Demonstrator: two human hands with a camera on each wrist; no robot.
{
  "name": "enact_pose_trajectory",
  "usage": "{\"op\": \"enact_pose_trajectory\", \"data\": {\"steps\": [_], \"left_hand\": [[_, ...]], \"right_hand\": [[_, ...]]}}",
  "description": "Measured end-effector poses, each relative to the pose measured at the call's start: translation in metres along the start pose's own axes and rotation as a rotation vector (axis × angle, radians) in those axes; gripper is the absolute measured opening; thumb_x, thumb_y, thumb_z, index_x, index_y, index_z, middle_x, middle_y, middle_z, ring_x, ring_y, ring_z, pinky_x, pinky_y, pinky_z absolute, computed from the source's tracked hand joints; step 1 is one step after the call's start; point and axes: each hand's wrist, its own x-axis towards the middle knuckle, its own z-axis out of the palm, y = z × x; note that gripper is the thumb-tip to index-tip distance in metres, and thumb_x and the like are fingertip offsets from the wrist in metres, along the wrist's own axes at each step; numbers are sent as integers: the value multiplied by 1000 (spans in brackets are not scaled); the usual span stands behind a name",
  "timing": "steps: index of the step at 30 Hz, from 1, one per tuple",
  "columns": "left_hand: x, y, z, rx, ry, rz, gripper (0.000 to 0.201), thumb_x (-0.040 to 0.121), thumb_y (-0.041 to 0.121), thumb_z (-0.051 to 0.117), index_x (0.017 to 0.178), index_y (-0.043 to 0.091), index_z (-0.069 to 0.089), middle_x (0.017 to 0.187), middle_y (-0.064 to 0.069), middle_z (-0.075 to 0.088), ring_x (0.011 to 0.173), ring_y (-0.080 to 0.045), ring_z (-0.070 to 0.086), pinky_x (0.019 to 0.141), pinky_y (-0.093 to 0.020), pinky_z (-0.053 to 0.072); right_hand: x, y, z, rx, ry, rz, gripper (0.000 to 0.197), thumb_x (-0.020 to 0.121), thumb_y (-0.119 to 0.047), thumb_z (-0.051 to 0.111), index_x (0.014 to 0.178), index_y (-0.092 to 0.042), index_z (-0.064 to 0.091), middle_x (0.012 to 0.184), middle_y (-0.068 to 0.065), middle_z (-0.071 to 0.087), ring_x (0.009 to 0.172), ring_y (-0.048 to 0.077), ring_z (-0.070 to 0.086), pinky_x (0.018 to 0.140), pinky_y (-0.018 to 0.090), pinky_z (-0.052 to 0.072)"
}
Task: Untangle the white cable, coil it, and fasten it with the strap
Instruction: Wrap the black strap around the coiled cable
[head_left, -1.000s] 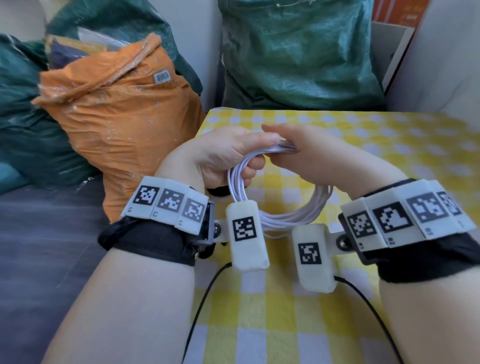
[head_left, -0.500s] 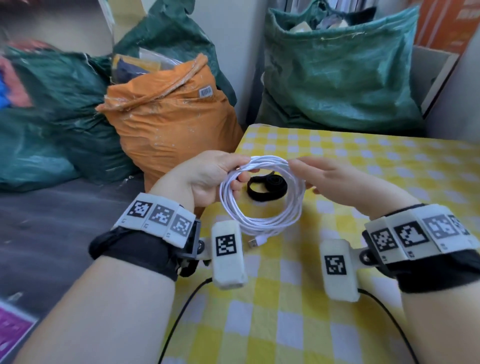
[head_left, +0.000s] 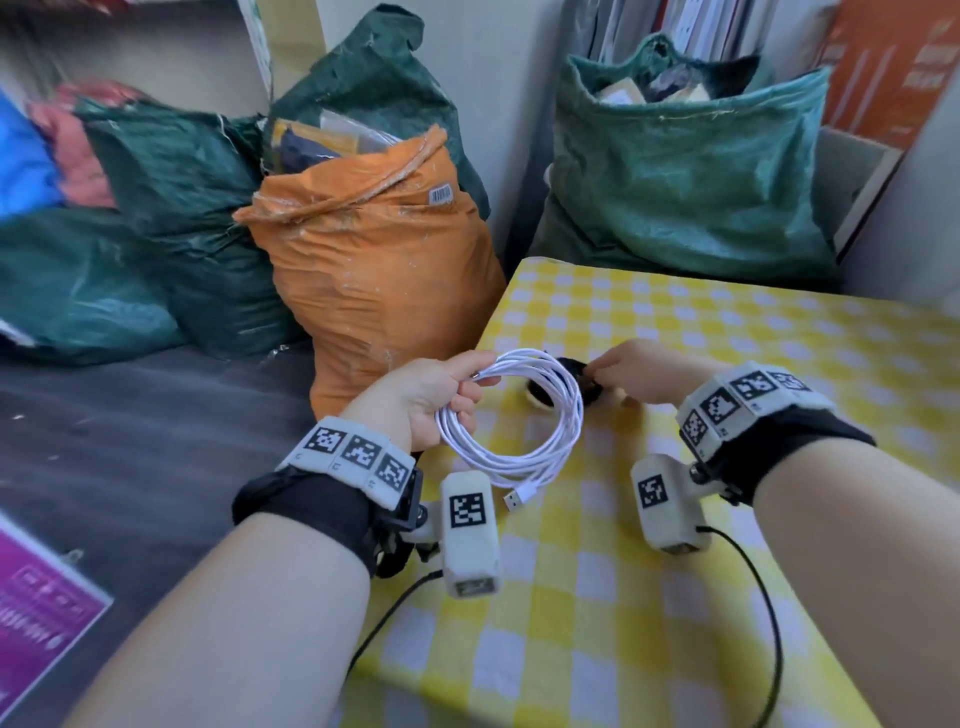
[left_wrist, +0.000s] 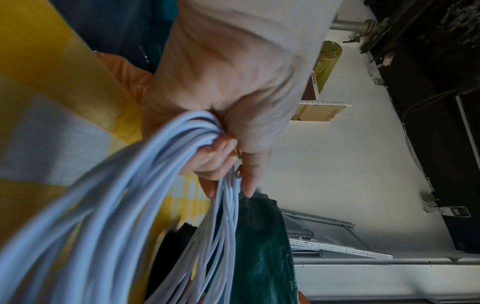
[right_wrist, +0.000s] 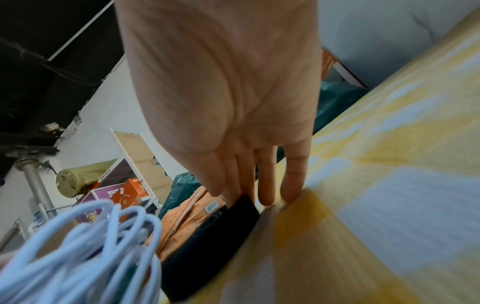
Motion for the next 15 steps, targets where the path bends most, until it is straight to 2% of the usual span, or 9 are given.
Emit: {"op": "enact_pose_trajectory", "data": {"steps": [1, 3, 5, 7, 9, 11, 13, 15], "left_hand": [[-4, -2, 0, 1, -14, -10, 27, 95, 29, 53, 83, 5, 56, 43, 8, 28, 29, -4, 23, 35, -14, 25], [-10, -6, 2, 4, -39, -23, 25, 95, 27, 52, 82, 6, 56, 44, 8, 28, 29, -2, 23, 35, -13, 26], [-18, -12, 5, 8, -60, -27, 23, 96, 24, 51, 81, 7, 54, 44, 8, 31, 28, -1, 24, 34, -13, 26], [-23, -19, 9, 4, -59, -29, 20, 95, 20, 51, 80, 8, 53, 46, 5, 40, 28, -2, 26, 33, -12, 26], [-28, -26, 12, 14, -41, -39, 19, 94, 18, 52, 78, 9, 54, 52, -2, 53, 28, -3, 26, 32, -13, 25], [-34, -34, 16, 18, -50, -66, 20, 94, 18, 53, 77, 8, 55, 55, -5, 61, 28, -3, 24, 31, -13, 23], [-34, -42, 18, -17, -63, -87, 19, 94, 19, 51, 79, 8, 56, 56, -6, 63, 28, -3, 24, 31, -12, 22], [-40, -50, 23, -45, -78, -114, 18, 95, 19, 51, 80, 9, 57, 59, -9, 65, 28, -4, 24, 30, -12, 21]], "right_hand": [[-4, 2, 0, 54, 49, 23, 31, 95, -19, 50, 115, 0, 65, 117, 21, 64, 100, 34, 63, 87, 38, 50], [-16, 7, 0, 109, 150, 50, 30, 92, -22, 57, 103, 2, 71, 101, 21, 70, 79, 27, 64, 69, 34, 53], [-32, 14, 2, 94, 232, 53, 24, 87, -23, 65, 92, -2, 75, 79, 13, 71, 66, 21, 60, 55, 26, 45], [-46, 22, 5, 130, 264, 78, 13, 81, -21, 72, 80, -8, 75, 63, 2, 65, 59, 13, 56, 49, 23, 40], [-59, 30, 11, 186, 268, 119, 9, 77, -18, 75, 73, -10, 73, 58, -1, 63, 57, 10, 54, 48, 23, 38], [-76, 38, 16, 196, 277, 162, 12, 76, -18, 76, 69, -10, 69, 56, 0, 60, 57, 14, 53, 47, 23, 36], [-84, 42, 19, 179, 272, 195, 19, 76, -19, 76, 65, -13, 62, 59, 1, 59, 61, 17, 53, 49, 25, 38], [-97, 45, 21, 143, 262, 213, 19, 77, -20, 75, 71, -15, 57, 69, 4, 60, 65, 18, 53, 53, 26, 40]]}}
